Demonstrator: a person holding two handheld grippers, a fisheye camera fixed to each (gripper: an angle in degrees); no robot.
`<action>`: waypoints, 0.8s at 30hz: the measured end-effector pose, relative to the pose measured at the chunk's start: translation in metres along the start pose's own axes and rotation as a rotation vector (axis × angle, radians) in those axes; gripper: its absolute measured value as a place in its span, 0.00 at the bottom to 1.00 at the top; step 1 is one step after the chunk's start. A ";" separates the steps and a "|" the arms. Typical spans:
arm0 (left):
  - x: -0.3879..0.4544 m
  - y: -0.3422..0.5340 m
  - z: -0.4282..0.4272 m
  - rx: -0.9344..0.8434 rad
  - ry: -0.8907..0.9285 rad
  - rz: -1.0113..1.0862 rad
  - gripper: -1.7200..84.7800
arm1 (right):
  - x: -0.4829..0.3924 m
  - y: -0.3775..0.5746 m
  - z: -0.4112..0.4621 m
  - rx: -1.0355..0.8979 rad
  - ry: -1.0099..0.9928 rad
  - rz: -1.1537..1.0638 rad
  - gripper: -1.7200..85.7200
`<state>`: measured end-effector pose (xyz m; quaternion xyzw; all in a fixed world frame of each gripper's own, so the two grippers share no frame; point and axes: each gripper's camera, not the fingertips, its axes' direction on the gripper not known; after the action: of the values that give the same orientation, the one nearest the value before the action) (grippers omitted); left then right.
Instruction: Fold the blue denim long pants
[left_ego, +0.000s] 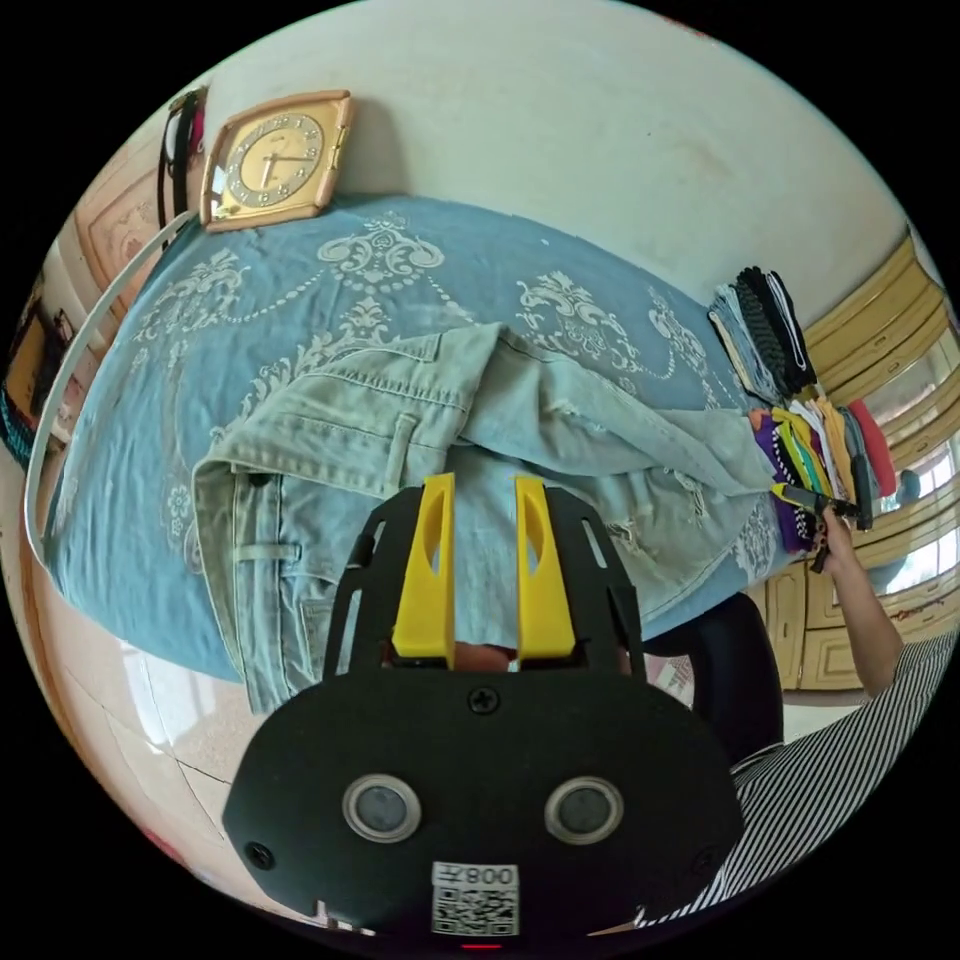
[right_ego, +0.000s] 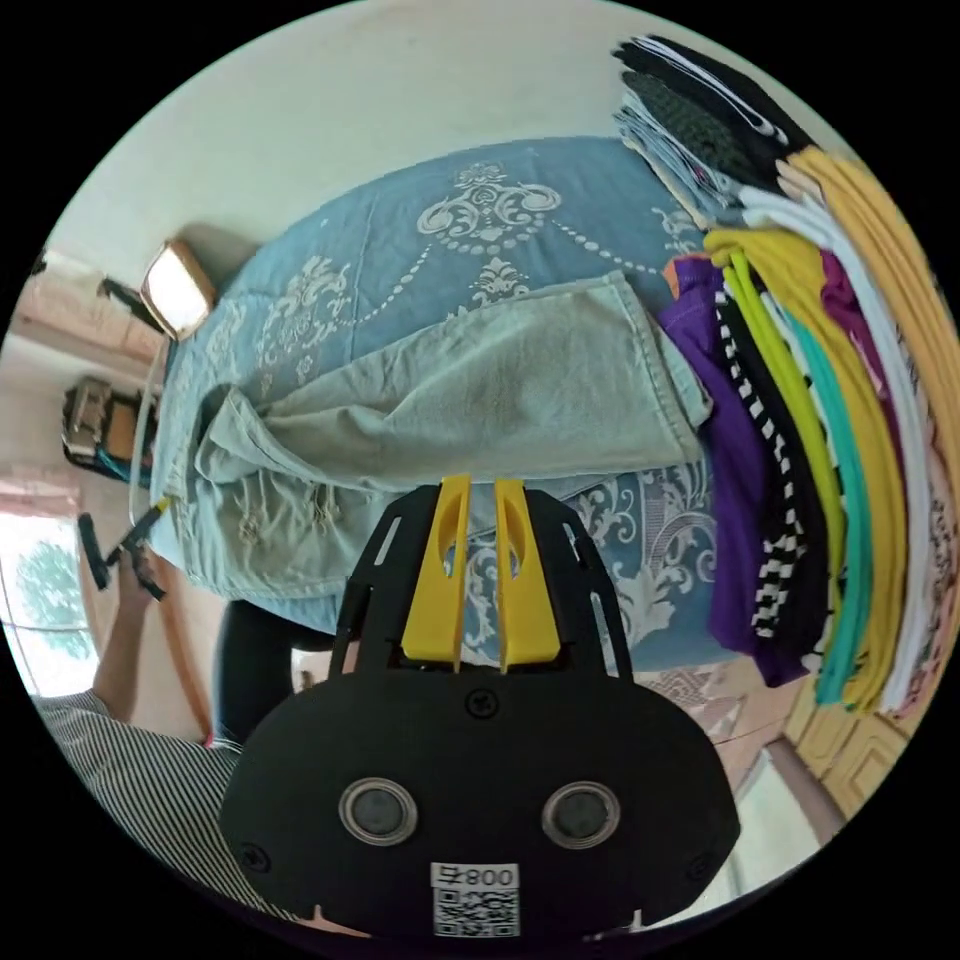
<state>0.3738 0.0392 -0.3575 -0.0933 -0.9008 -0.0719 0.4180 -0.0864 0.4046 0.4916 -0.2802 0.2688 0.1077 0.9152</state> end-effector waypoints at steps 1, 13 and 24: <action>0.008 -0.011 0.005 -0.007 -0.044 0.036 0.13 | 0.006 0.003 0.005 0.005 -0.012 0.017 0.08; 0.048 -0.076 0.064 -0.160 -0.336 0.199 0.09 | 0.113 0.058 0.090 0.103 -0.193 0.349 0.11; 0.054 -0.080 0.048 -0.117 -0.290 0.174 0.05 | 0.181 0.088 0.162 0.116 -0.309 0.554 0.09</action>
<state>0.2860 -0.0225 -0.3515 -0.2044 -0.9345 -0.0738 0.2820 0.1040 0.5775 0.4652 -0.1242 0.1981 0.3785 0.8956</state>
